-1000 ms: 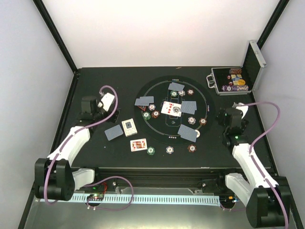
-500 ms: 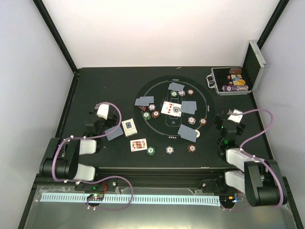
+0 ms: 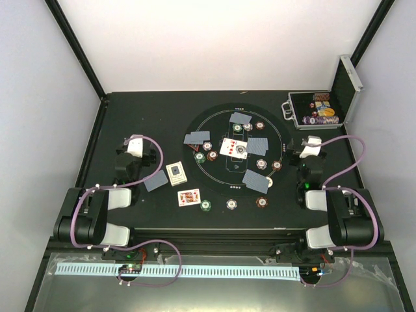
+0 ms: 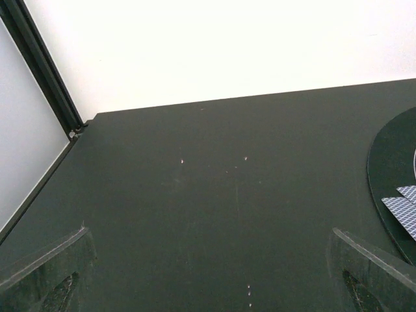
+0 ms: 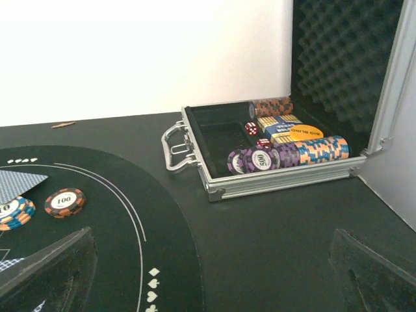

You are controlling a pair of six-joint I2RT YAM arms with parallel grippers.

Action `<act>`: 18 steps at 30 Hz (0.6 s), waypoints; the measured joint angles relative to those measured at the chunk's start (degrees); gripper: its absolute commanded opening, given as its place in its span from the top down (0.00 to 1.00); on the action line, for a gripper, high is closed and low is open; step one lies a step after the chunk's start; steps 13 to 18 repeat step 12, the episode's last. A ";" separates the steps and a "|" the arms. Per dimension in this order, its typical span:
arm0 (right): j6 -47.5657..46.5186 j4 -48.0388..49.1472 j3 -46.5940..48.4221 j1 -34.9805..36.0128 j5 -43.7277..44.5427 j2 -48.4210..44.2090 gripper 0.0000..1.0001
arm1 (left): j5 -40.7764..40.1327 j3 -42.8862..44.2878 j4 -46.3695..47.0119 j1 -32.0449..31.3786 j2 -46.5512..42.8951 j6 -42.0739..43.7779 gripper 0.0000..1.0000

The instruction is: Distribute texas hold em gaming equipment

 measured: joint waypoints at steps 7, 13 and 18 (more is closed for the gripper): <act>-0.33 0.28 0.00 0.00 -1.70 -0.17 0.00 | -0.20 0.00 -0.31 0.13 0.00 -0.09 0.01; -0.33 -0.09 0.07 0.00 -1.90 -0.17 0.00 | -0.22 0.00 -0.35 0.13 0.00 -0.11 0.01; -0.33 -0.09 0.07 0.00 -1.90 -0.17 0.00 | -0.22 0.00 -0.35 0.13 0.00 -0.11 0.01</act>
